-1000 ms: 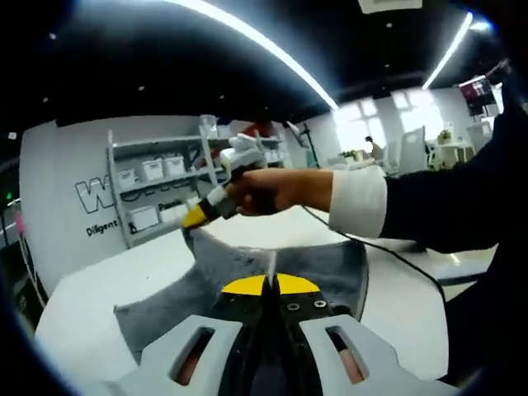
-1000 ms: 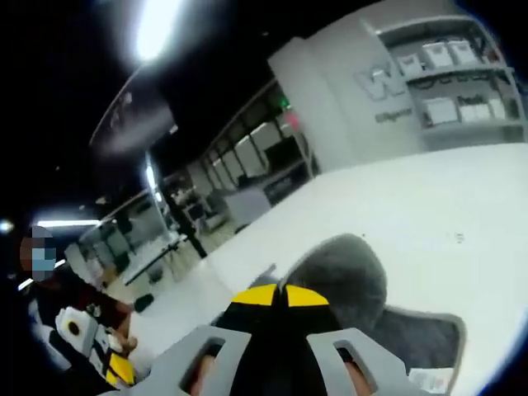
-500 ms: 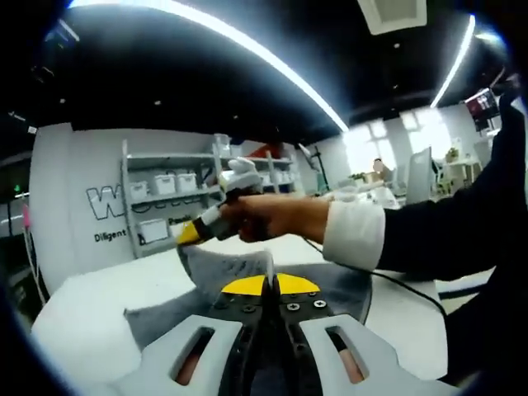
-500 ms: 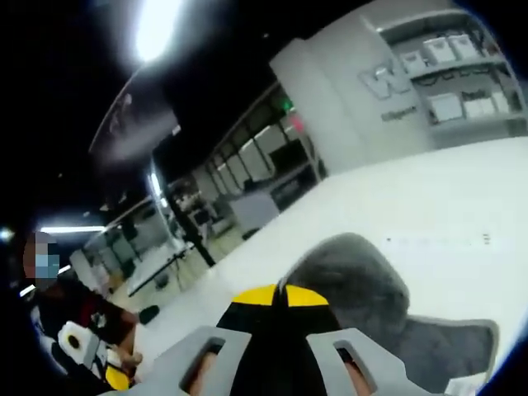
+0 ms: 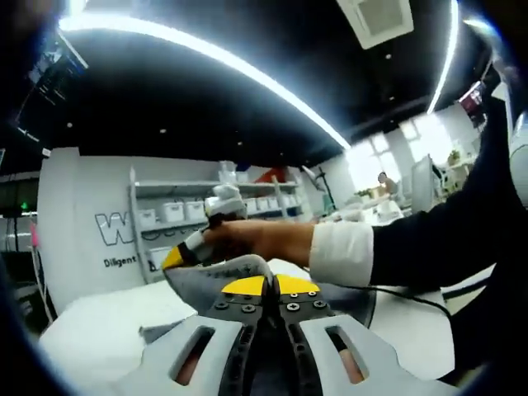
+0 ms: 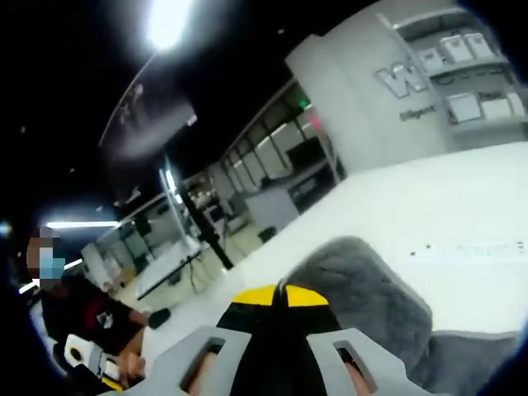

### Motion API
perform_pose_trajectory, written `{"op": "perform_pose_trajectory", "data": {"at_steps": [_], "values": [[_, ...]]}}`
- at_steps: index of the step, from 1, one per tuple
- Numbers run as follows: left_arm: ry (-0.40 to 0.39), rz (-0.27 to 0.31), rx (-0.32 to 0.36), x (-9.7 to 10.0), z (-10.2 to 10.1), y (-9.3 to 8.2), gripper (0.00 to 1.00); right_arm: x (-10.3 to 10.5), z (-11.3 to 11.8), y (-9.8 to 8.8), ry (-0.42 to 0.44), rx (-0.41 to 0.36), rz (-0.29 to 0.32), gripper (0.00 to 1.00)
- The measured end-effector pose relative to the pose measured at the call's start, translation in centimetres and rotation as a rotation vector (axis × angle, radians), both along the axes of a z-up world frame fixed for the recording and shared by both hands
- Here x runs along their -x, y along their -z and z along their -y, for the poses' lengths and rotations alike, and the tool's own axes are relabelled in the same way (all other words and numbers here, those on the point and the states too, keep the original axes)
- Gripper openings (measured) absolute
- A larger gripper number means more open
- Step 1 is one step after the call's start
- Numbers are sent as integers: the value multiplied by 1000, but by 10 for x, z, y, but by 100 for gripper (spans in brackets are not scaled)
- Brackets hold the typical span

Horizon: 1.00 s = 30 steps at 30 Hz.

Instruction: Open the folded towel by lifting each exposed corner and separating the folded layers until the towel lies flat within the target outline without major curled edges

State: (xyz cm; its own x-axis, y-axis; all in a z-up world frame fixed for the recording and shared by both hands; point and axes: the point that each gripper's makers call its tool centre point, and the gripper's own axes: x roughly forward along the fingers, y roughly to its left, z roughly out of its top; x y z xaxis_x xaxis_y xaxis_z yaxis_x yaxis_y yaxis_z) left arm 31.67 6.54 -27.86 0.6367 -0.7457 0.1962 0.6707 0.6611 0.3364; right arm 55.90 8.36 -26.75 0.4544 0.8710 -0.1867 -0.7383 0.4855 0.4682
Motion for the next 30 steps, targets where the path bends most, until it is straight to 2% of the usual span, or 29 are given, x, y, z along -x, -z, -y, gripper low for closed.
{"op": "perform_pose_trajectory", "data": {"at_steps": [4,6,10,13,17,21,24,30], "values": [[13,12,-36,5,2,4,2,0,-14,-1,-28,0,-3,0],[6,52,-58,8,0,2,2,1,-21,0,-46,-5,-11,0],[-10,61,-92,6,-4,6,2,14,-35,7,-54,6,-6,0],[-28,63,-99,3,-11,8,2,15,-39,10,-50,3,-8,0],[-32,53,-89,3,-16,9,3,14,-50,9,-64,-4,-16,0],[-46,67,-91,3,-22,8,3,20,-64,9,-76,-4,-9,0],[-59,82,-72,3,-31,5,3,18,-74,8,-86,-9,-8,0],[-73,63,-51,4,-49,7,3,21,-90,8,-106,-17,-12,0]]}}
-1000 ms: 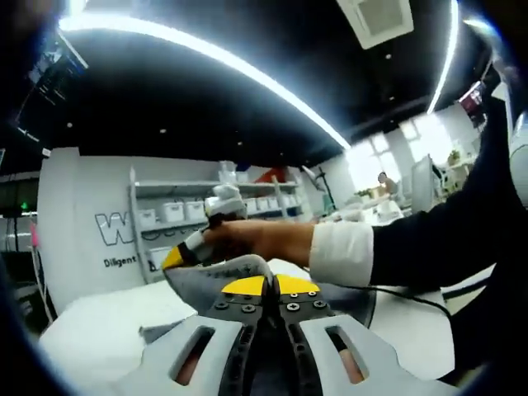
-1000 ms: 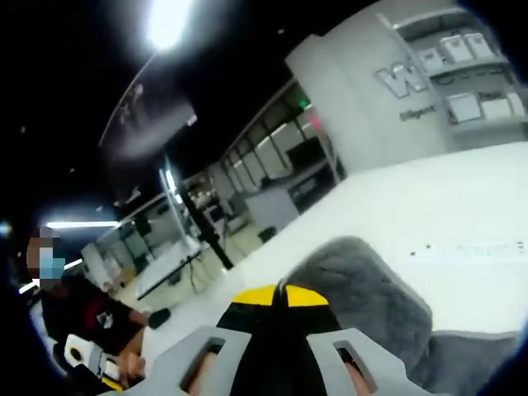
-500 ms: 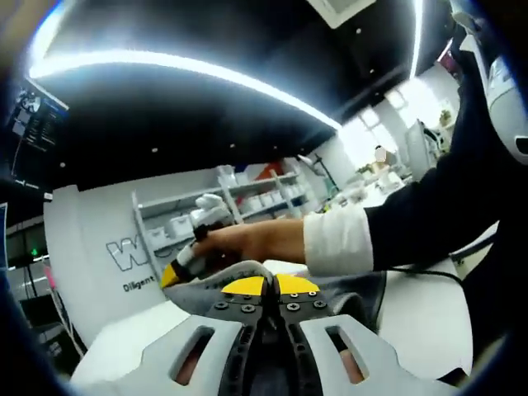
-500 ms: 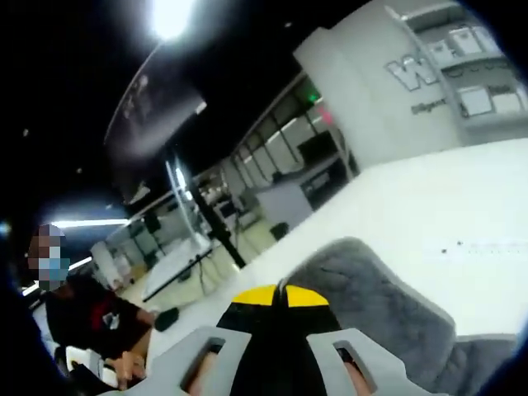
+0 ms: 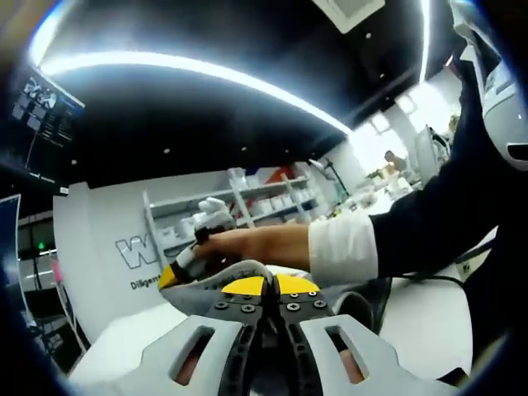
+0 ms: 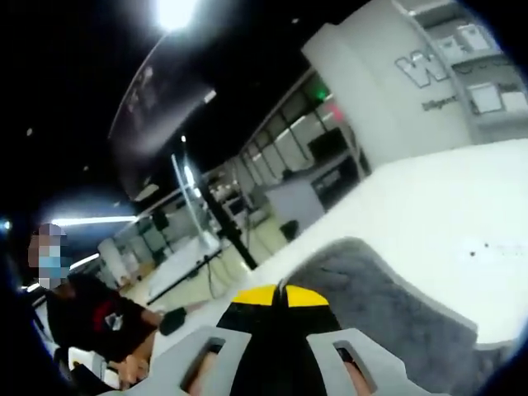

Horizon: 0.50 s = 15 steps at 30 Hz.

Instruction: Open the folded towel by lifting each exposed corner and separating the folded layers until the towel lies flat within the target outline without major curled edges

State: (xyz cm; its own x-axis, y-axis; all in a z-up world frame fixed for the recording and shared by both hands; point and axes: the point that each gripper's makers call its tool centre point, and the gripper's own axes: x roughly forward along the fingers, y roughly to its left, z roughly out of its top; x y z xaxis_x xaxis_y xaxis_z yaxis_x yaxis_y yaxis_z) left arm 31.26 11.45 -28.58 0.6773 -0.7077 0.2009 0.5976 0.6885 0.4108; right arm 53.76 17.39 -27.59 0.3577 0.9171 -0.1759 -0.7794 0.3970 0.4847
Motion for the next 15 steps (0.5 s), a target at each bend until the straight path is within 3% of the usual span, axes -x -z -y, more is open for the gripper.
{"op": "perform_pose_trajectory", "data": {"at_steps": [6,15], "values": [[-30,-3,19,3,-21,1,3,4,-11,2,-17,-6,-10,0],[-67,25,16,5,-31,-2,3,11,-34,1,-45,-20,-15,0]]}}
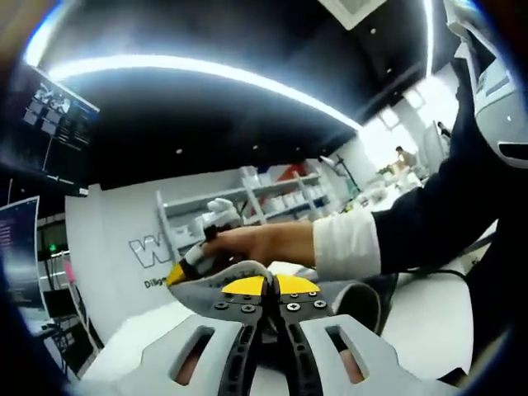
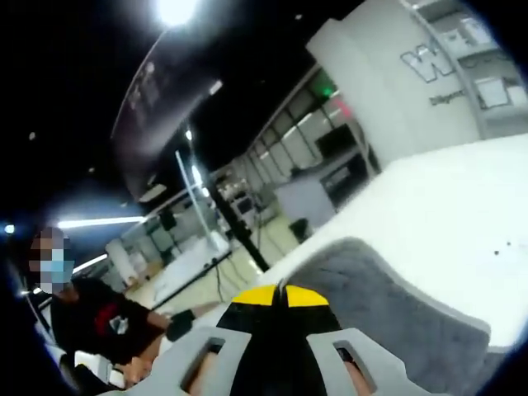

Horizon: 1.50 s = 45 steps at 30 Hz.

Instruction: Open the folded towel by lifting each exposed corner and separating the folded layers until the towel lies flat within the target outline without major curled edges

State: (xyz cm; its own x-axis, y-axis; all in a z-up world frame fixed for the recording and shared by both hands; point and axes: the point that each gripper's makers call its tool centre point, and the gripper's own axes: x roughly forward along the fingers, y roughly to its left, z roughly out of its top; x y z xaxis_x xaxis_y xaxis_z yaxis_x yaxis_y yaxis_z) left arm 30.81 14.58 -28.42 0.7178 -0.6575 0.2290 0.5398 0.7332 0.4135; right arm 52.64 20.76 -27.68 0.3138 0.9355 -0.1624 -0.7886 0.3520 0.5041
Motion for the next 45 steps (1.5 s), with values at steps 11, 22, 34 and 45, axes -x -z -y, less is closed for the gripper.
{"op": "perform_pose_trajectory", "data": {"at_steps": [11,22,34,45], "values": [[-31,-4,54,-2,-22,-7,2,-2,-18,0,-4,-23,-4,0],[-46,-30,78,-13,-39,-7,3,-10,-32,13,-4,-2,-19,0],[-7,-28,78,-12,-47,-7,6,-1,-59,33,-55,64,-24,0],[43,-56,-55,-8,-41,13,4,6,-76,54,-98,121,-30,0]]}}
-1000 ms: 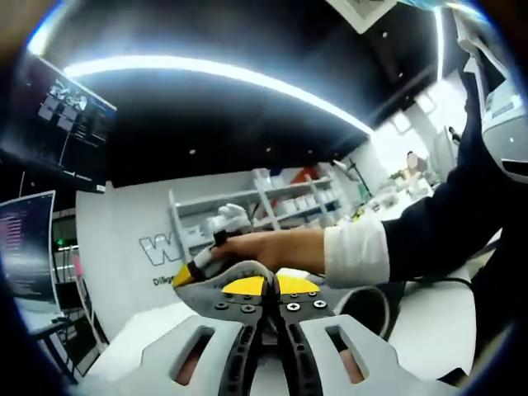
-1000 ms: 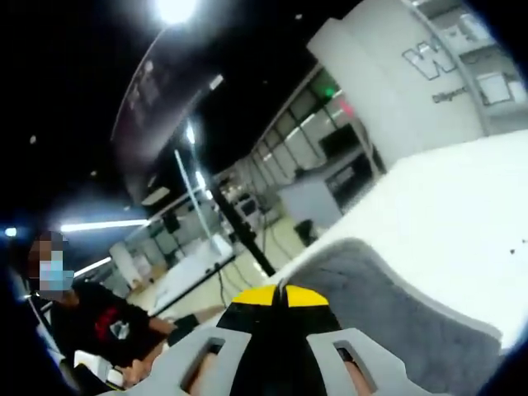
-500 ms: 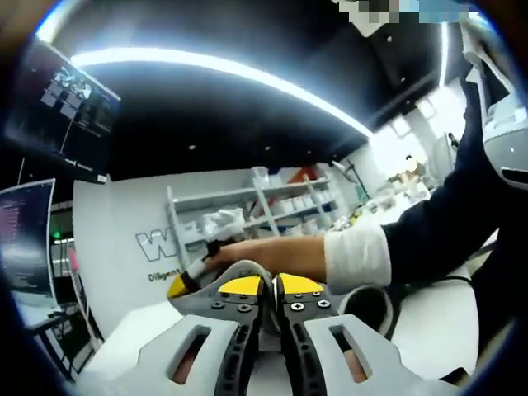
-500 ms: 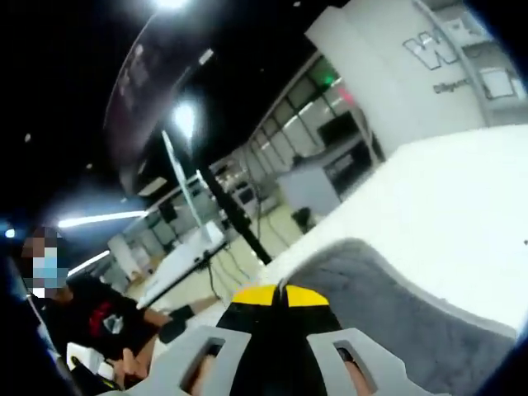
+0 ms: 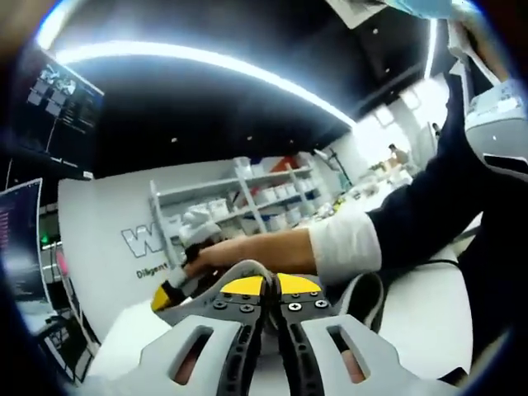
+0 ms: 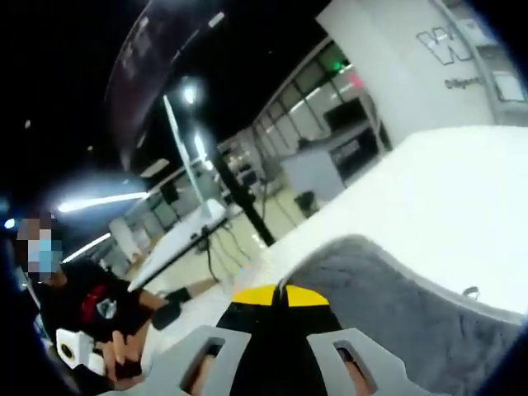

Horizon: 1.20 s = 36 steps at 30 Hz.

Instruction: Open the folded towel by lifting each exposed corner and separating the folded layers until the towel lies flat within the target outline without major curled edges

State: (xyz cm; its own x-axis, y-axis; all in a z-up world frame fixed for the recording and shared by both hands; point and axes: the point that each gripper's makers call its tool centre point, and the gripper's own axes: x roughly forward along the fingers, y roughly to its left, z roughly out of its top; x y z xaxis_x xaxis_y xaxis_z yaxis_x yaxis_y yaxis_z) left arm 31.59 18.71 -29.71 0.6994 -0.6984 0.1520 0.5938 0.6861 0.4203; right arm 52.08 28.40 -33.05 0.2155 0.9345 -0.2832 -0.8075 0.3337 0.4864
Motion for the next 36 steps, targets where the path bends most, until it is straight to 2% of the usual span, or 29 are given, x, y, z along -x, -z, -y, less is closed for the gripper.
{"op": "perform_pose_trajectory", "data": {"at_steps": [4,7,9,14,18,19,25,27,30,35,36], "values": [[11,29,-43,4,-4,2,4,4,-7,10,-19,24,-8,0],[25,15,-66,6,-5,6,3,8,-14,18,-39,47,-11,0],[40,3,-90,9,-4,11,3,18,-16,24,-53,65,-8,0],[77,12,-138,15,-1,17,3,31,-26,39,-107,126,-4,0],[88,49,-146,19,-4,14,4,37,-32,50,-138,173,16,0],[75,96,-163,19,-6,11,4,39,-34,54,-144,191,25,0],[111,123,-131,26,-11,2,7,42,-40,60,-153,211,38,0],[153,169,-77,34,-10,-9,7,38,-40,61,-147,216,51,0],[157,218,-12,37,-17,-23,7,31,-43,62,-137,215,47,0],[99,185,-71,22,-17,-12,7,30,-45,66,-136,225,54,0],[65,166,-105,15,-18,-6,7,31,-45,67,-140,233,64,0]]}}
